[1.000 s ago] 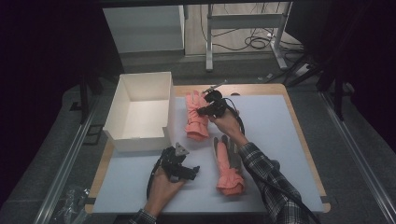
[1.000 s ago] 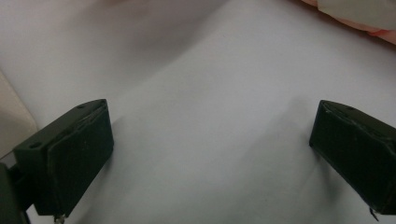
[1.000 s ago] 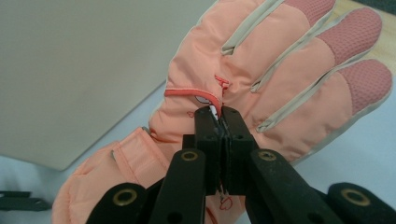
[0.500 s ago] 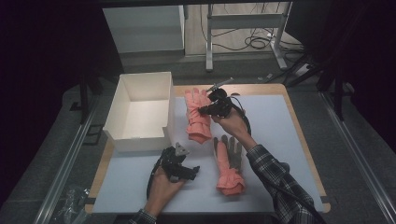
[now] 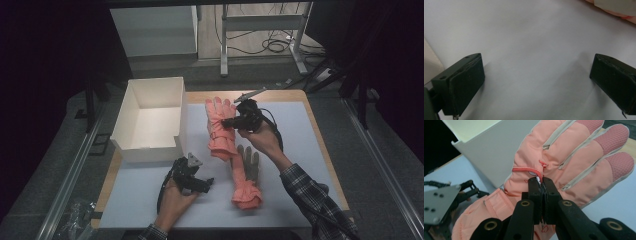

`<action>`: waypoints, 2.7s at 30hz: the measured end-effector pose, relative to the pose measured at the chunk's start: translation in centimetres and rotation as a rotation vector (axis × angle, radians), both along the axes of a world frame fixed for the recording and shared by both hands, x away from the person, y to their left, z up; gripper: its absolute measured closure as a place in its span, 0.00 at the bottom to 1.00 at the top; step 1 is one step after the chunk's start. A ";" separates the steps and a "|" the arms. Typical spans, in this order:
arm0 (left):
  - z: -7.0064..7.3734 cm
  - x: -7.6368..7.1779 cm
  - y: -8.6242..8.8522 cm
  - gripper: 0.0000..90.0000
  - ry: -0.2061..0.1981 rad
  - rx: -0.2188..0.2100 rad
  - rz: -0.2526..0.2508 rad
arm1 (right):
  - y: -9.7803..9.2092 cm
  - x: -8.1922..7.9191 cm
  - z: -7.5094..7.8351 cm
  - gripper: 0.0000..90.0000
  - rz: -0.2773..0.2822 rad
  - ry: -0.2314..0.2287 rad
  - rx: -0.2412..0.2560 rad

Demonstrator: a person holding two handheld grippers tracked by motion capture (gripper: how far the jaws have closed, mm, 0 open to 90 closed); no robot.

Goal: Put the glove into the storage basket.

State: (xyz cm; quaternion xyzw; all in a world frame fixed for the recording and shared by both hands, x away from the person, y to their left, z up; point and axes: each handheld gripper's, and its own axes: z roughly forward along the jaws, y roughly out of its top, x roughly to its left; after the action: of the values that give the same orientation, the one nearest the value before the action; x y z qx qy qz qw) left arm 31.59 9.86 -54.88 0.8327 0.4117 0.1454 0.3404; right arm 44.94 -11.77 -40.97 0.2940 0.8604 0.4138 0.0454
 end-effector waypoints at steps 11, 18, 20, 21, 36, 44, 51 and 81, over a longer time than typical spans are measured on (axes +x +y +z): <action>0.0 0.0 0.0 0.00 0.001 0.000 0.001 | -3.0 -3.6 0.4 0.96 -0.013 -0.009 -0.007; 0.0 0.0 0.0 0.00 0.001 0.000 0.001 | -4.7 -6.3 0.5 0.96 -0.012 -0.006 -0.011; 0.0 0.0 0.0 0.00 0.001 0.001 0.001 | -5.2 -7.1 0.5 0.96 -0.014 -0.002 -0.014; 0.0 0.0 0.0 0.00 0.002 0.001 0.001 | -5.4 -7.4 0.5 0.96 -0.016 0.000 -0.013; 0.0 0.0 0.0 0.00 0.003 -0.003 0.003 | -7.7 -12.1 -2.4 0.95 -0.042 0.055 -0.035; 0.0 0.0 0.0 0.00 0.001 -0.001 0.001 | -7.1 -12.0 -5.2 0.93 -0.083 0.037 -0.074; 0.0 0.0 0.0 0.00 0.002 -0.004 0.004 | -6.6 -12.5 -6.9 0.93 -0.112 0.004 -0.112; 0.0 0.0 0.0 0.00 0.005 -0.013 0.007 | -12.1 -12.5 -4.3 0.55 -0.127 -0.095 -0.073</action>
State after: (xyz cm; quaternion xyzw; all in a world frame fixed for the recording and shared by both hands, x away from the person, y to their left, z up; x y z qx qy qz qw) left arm 31.58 9.86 -54.85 0.8294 0.4164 0.1416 0.3444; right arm 32.41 -23.83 -45.30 0.3262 0.8513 0.3921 0.1231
